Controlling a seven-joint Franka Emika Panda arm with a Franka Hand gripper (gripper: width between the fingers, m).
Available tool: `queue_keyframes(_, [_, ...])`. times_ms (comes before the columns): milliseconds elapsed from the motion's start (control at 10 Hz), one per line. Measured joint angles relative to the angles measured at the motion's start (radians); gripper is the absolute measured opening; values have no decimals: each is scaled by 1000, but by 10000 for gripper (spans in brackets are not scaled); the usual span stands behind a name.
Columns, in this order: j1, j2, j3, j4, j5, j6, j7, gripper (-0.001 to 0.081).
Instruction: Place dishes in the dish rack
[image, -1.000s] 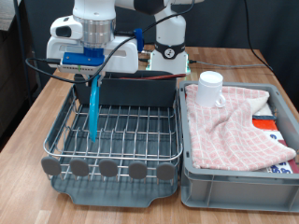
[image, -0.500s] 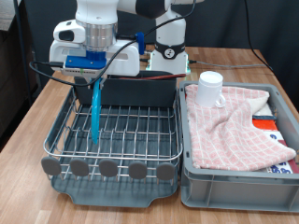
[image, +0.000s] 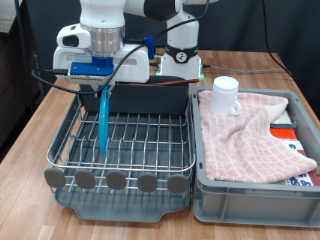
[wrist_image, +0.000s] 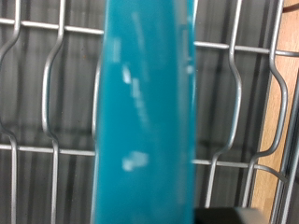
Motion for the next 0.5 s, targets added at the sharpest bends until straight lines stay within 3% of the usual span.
queue_keyframes(100, [0,3,0,0,6,4,-3,34])
queue_keyframes(200, [0,7,0,0,8,6,-4,224])
queue_keyframes(300, [0,8,0,0,8,7,-4,224])
queue_keyframes(500, [0,8,0,0,16,10,-19,549])
